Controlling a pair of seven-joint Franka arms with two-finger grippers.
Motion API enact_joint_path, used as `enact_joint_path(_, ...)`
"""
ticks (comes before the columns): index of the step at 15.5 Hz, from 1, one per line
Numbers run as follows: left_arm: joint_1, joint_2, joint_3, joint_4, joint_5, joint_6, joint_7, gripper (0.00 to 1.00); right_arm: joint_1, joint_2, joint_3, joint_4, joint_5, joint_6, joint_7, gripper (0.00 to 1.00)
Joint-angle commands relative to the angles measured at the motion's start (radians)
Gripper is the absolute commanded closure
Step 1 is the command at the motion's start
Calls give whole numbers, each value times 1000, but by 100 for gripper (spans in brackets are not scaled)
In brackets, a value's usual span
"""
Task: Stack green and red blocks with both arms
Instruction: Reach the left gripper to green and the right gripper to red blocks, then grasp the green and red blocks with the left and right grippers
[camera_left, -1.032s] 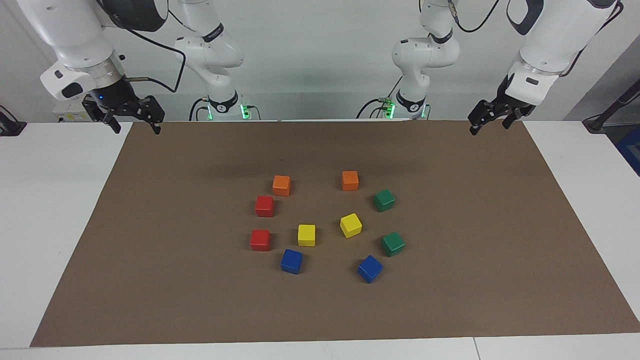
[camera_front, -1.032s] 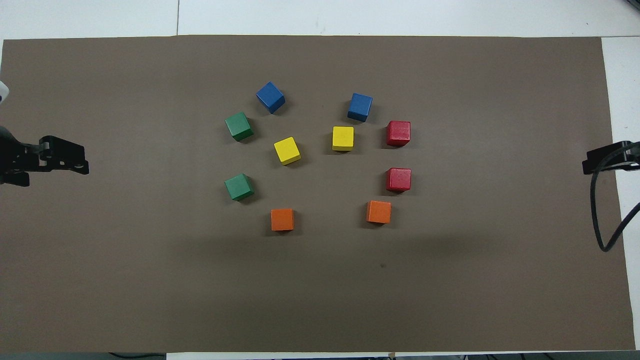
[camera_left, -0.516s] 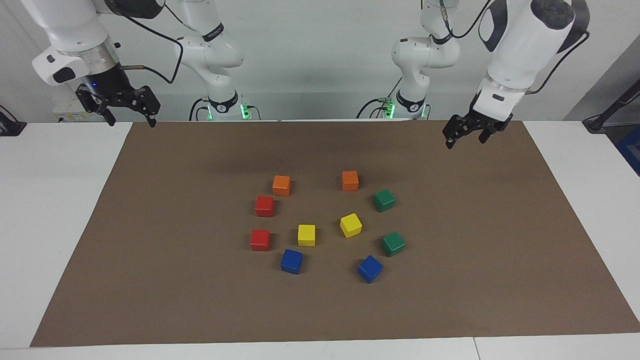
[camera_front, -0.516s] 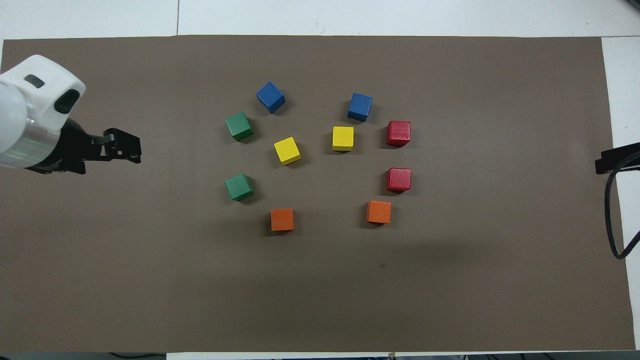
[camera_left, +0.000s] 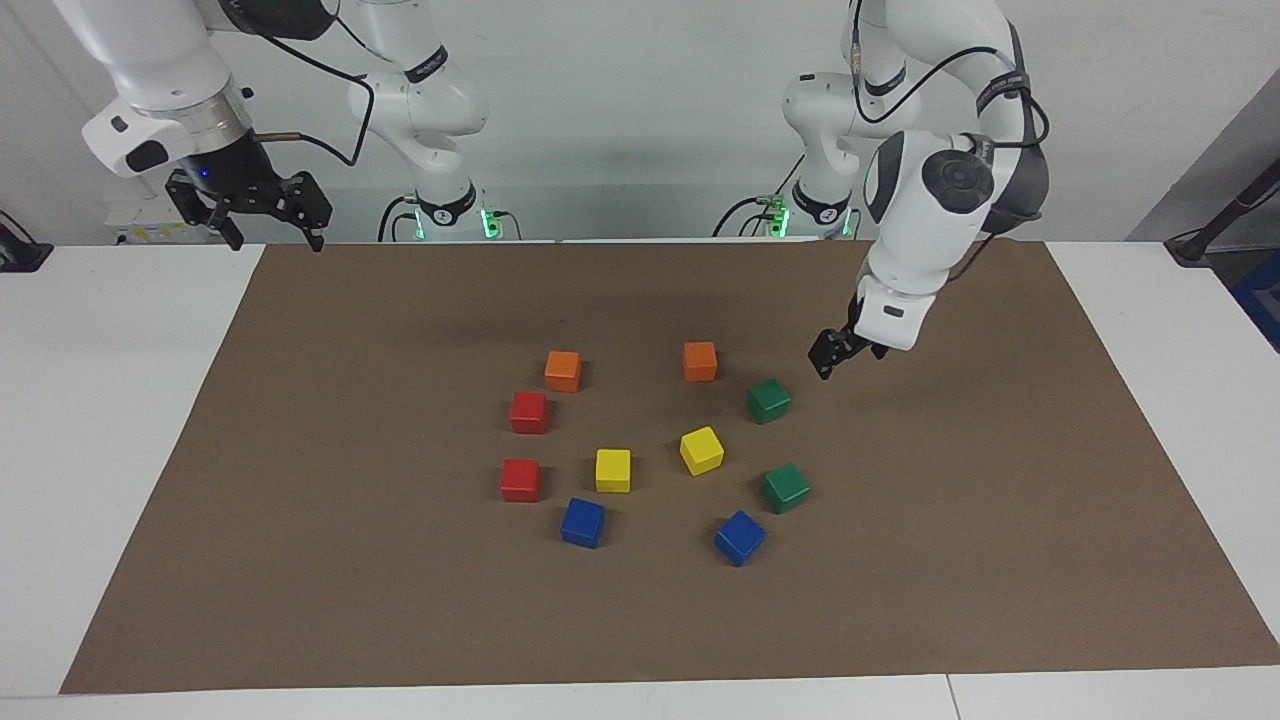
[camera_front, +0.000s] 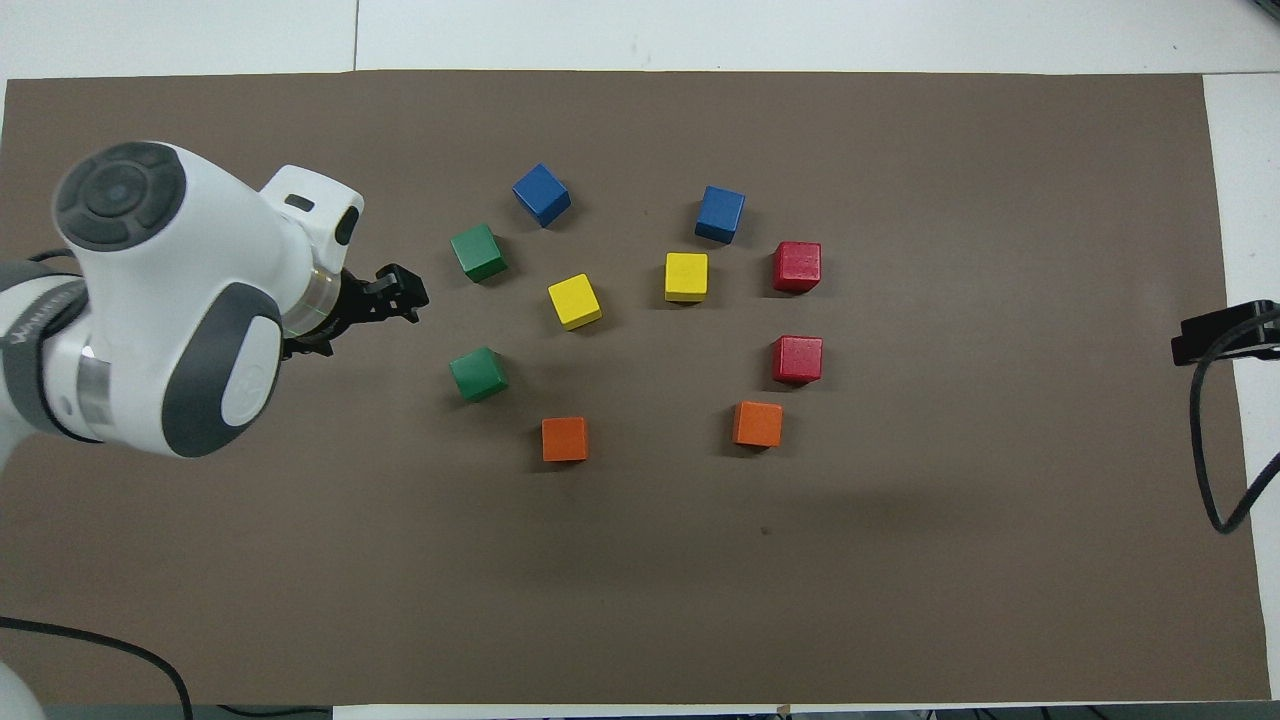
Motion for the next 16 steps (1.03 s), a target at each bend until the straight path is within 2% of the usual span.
enact_joint_path(1, -89, 36, 15, -46, -8, 86, -124, 0, -2, -65, 1, -102, 31, 18, -74, 0)
enact_joint_path(3, -92, 43, 15, -79, -8, 131, -130, 0, 44, -76, 0, -137, 65, 61, -24, 0)
enact_joint_path(7, -104, 59, 18, -180, -7, 267, -143, 0, 198, -64, 0, -188, 67, 144, 290, 0)
enact_joint_path(10, -127, 93, 18, -182, -5, 290, -179, 0, 265, -47, 0, -266, 70, 240, 360, 0)
enact_joint_path(12, -136, 121, 18, -182, 2, 326, -219, 0, 300, -11, 1, -303, 77, 334, 398, 0)
enact_joint_path(16, -142, 128, 19, -178, 5, 332, -216, 0, 351, 112, 1, -303, 93, 450, 558, 0)
